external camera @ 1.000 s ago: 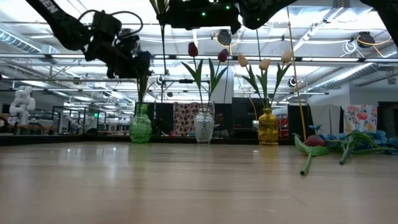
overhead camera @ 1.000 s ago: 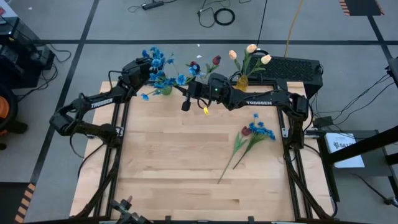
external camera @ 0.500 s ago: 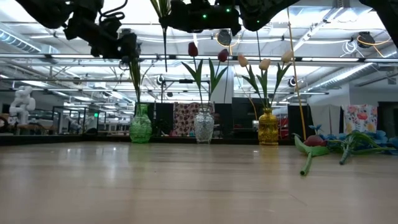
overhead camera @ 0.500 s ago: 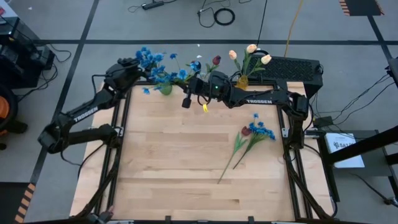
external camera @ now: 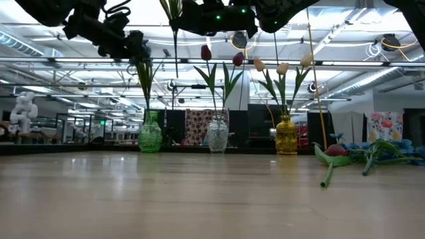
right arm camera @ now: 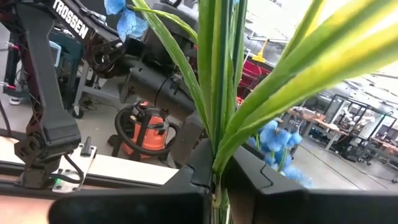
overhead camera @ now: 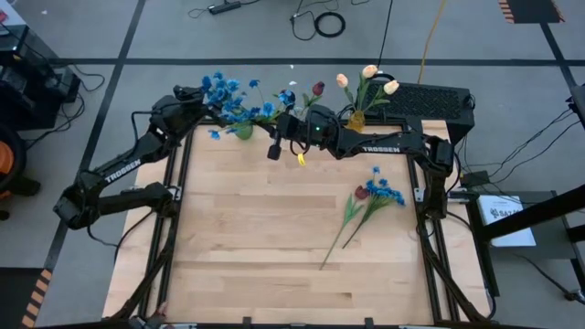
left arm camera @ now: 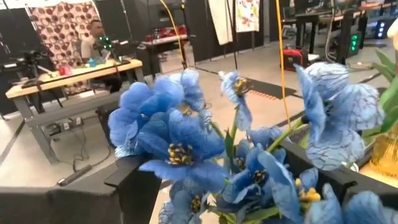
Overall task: Sort flowers into vase by color
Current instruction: Put the left blue flowers into the green vase
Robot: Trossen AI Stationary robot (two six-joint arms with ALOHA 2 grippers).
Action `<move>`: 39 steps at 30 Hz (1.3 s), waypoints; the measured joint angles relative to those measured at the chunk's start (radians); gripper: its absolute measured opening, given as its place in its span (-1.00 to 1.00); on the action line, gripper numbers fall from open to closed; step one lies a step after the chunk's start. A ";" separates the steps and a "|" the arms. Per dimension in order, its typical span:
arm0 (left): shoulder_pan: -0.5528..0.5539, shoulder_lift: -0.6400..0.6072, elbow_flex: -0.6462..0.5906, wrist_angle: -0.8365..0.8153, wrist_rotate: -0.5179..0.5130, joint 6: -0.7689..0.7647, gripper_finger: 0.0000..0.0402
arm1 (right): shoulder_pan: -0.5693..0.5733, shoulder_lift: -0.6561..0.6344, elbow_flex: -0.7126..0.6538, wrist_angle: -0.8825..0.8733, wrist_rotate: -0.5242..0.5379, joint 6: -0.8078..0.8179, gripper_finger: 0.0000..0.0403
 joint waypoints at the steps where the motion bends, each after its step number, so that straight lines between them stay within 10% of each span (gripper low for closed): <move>1: 0.000 0.005 0.000 0.004 0.001 0.000 0.45 | 0.000 0.000 0.000 0.001 0.000 0.000 -0.91; 18: -0.001 -0.036 0.019 -0.060 -0.044 -0.022 0.92 | 0.001 0.000 0.000 -0.027 0.000 0.007 -0.91; 30: -0.116 -0.300 0.021 -0.050 0.311 -0.028 0.92 | -0.021 0.000 0.000 0.082 0.006 0.131 -0.91; 39: -0.233 -0.241 -0.005 -0.140 0.420 0.033 0.92 | -0.027 0.000 0.000 0.078 -0.152 0.162 -0.91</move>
